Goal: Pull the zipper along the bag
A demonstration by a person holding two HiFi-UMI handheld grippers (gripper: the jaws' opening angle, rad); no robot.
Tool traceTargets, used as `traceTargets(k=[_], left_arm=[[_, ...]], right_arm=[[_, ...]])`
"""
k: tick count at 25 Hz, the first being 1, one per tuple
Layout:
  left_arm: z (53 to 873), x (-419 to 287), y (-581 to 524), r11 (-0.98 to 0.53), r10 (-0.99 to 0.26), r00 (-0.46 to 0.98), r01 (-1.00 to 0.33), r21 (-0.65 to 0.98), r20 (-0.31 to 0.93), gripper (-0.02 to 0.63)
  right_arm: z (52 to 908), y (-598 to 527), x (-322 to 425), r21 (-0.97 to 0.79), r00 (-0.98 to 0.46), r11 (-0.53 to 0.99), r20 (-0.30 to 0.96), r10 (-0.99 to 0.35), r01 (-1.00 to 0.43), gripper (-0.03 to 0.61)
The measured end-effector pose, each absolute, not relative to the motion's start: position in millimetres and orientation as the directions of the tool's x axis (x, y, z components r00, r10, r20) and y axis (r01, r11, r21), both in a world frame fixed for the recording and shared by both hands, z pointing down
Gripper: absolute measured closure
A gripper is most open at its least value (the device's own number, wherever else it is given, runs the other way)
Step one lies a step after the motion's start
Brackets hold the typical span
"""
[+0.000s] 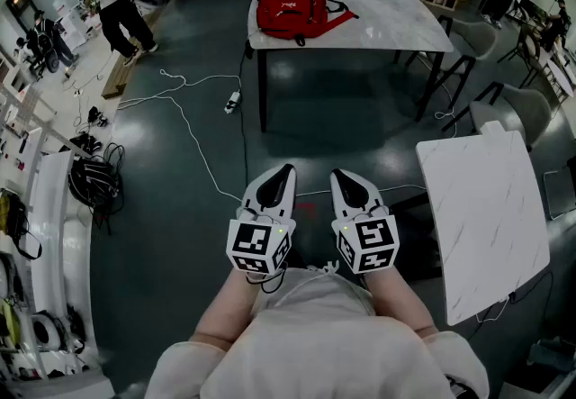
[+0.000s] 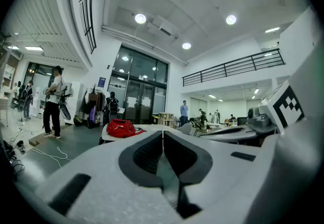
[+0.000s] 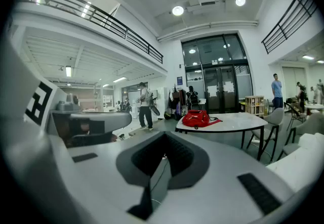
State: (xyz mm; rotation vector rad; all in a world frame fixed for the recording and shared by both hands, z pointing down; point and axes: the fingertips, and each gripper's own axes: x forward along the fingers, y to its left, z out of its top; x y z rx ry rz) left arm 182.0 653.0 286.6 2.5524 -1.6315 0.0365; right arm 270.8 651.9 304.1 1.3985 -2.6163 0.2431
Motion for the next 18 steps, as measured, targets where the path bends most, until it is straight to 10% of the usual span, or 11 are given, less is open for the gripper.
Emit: traceTargets(k=[18], left_arm=[[301.0,174.2,623.5,-0.417,-0.895,0.428,-0.903,0.105,0.125,0.593]], right_arm=[[317.4,614.9,261.4,-0.098,-0.54,0.533,0.249,-0.804,-0.84,0.552]])
